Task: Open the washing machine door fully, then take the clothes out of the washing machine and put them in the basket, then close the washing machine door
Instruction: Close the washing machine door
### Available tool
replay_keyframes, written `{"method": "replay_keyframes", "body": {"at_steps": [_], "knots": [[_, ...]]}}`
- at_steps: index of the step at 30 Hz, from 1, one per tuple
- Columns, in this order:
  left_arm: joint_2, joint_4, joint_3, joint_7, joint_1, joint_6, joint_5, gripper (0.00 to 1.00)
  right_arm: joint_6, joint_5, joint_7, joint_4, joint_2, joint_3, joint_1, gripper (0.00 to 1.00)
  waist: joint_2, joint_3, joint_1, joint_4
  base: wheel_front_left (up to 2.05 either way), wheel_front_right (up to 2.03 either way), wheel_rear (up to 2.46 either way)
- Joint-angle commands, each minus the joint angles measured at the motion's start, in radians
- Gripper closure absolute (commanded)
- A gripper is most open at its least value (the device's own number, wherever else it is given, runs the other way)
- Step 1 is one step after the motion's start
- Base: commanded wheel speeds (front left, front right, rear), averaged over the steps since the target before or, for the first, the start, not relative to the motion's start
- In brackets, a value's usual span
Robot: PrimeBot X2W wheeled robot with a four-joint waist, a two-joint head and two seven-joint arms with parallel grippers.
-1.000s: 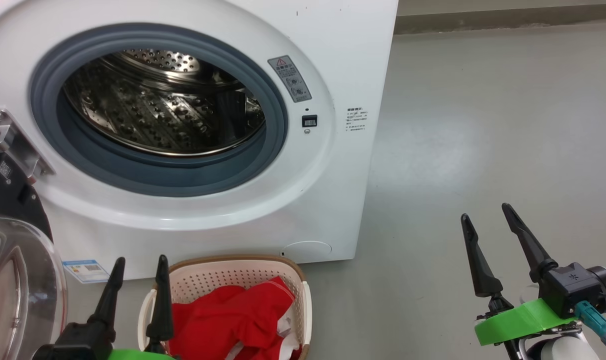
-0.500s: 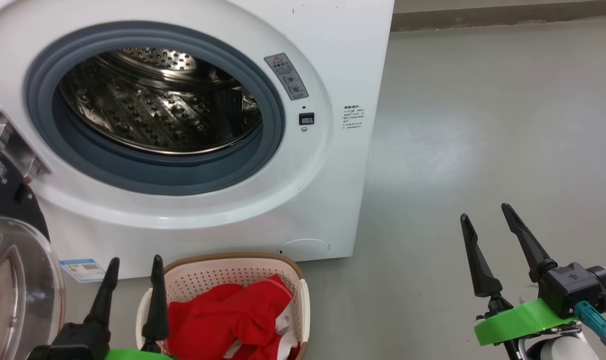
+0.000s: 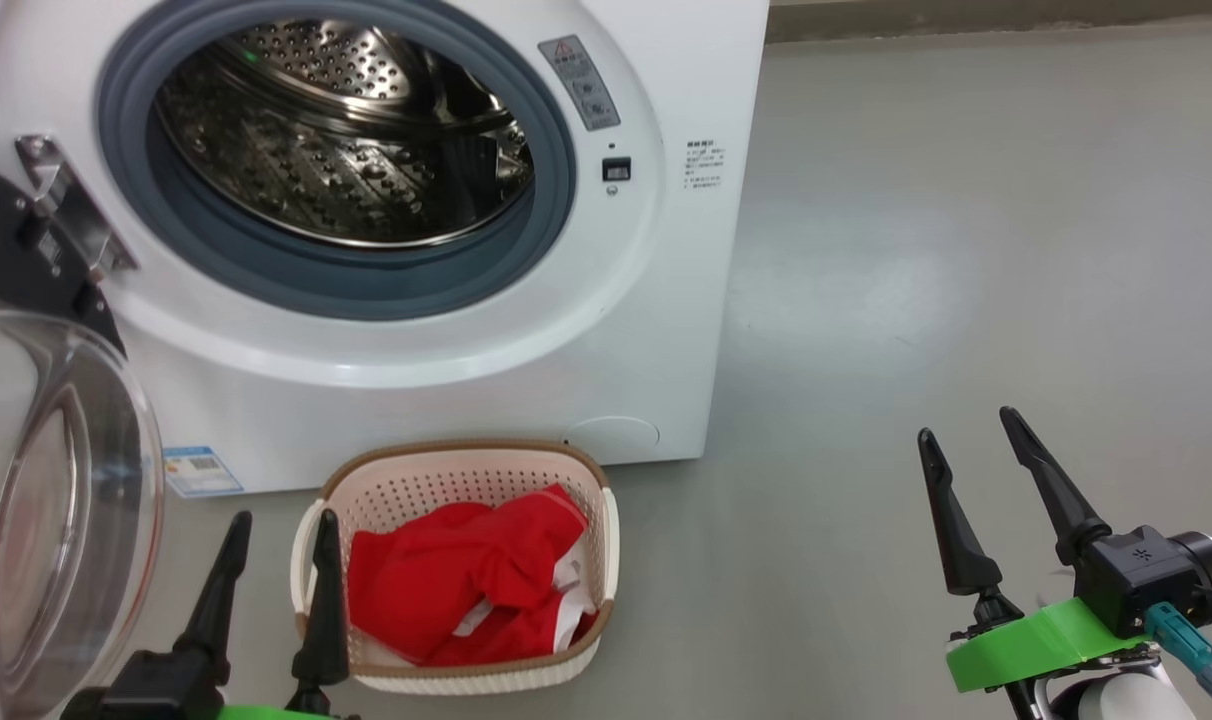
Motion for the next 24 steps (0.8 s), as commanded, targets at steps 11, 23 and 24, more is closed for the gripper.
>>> {"method": "replay_keyframes", "body": {"at_steps": [11, 23, 24], "knots": [[0.005, -0.068, 0.029, -0.008, 0.004, -0.022, -0.05, 0.0, 0.006, 0.001, -0.006, -0.024, -0.002, 0.028, -0.022, 0.0, 0.0, 0.005, 0.0, 0.007, -0.56, 0.56, 0.0], [0.005, -0.069, 0.043, -0.008, 0.0, 0.01, -0.034, 0.0, 0.006, 0.006, -0.006, -0.021, -0.002, 0.035, -0.016, 0.0, 0.0, -0.001, 0.0, 0.027, 0.0, 0.0, 0.0], [0.005, -0.069, 0.044, -0.008, -0.001, 0.013, -0.034, 0.0, 0.006, 0.006, -0.006, -0.021, -0.002, 0.035, -0.016, 0.0, 0.0, 0.0, 0.0, 0.034, 0.0, 0.0, 0.0]]}}
